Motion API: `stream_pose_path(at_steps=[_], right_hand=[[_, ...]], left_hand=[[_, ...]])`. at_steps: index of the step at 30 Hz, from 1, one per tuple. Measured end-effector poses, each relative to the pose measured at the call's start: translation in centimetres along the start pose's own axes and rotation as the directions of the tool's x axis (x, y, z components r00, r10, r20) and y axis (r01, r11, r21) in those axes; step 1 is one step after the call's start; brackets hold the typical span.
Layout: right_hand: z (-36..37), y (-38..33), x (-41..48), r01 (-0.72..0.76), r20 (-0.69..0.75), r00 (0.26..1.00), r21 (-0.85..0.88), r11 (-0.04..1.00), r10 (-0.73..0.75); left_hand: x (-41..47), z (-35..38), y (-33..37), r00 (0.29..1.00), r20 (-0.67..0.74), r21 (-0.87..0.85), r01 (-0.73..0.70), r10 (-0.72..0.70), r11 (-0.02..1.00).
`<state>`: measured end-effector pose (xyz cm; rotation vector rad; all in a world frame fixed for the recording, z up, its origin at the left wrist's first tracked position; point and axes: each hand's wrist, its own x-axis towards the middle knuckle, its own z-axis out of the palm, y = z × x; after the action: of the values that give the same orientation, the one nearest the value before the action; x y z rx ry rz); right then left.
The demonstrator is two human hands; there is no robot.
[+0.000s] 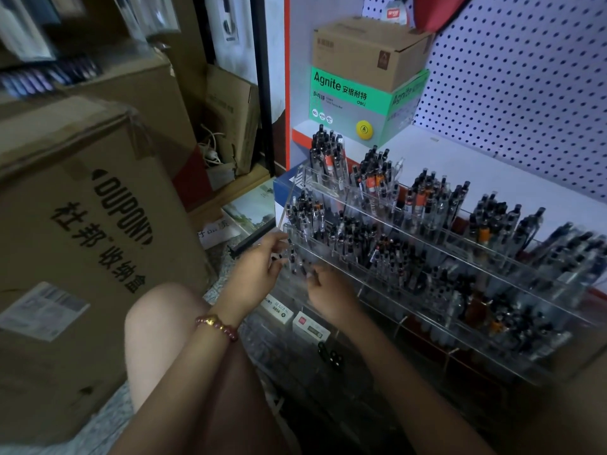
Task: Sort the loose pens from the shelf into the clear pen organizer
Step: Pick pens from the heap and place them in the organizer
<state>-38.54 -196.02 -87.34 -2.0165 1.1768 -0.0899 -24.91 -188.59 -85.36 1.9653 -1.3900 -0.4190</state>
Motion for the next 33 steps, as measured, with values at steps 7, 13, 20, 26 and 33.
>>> stream_pose_path(at_steps=[7,13,20,26,33], right_hand=[[-0.4,0.4,0.8,0.041,0.09,0.995,0.051,0.998,-0.046],[0.0,1.0,1.6,0.043,0.102,0.993,0.131,0.99,-0.057],[0.1,1.6,1.5,0.084,0.099,0.991,0.091,0.992,-0.093],[0.1,1.4,1.3,0.109,0.134,0.983,0.11,0.988,-0.123],[-0.6,1.1,-0.3,0.169,0.063,0.984,0.01,0.986,-0.17]], left_hand=[[0.5,0.7,0.3,1.0,-0.026,0.035,0.016,-0.015,0.999],[0.8,1.5,0.5,0.997,-0.075,0.026,0.033,-0.031,0.999],[0.2,2.7,1.3,0.984,-0.169,0.147,0.079,-0.053,0.986],[0.8,2.8,1.0,0.987,-0.154,0.24,0.074,-0.038,0.968],[0.8,2.0,0.5,0.99,-0.143,0.136,0.019,0.001,0.991]])
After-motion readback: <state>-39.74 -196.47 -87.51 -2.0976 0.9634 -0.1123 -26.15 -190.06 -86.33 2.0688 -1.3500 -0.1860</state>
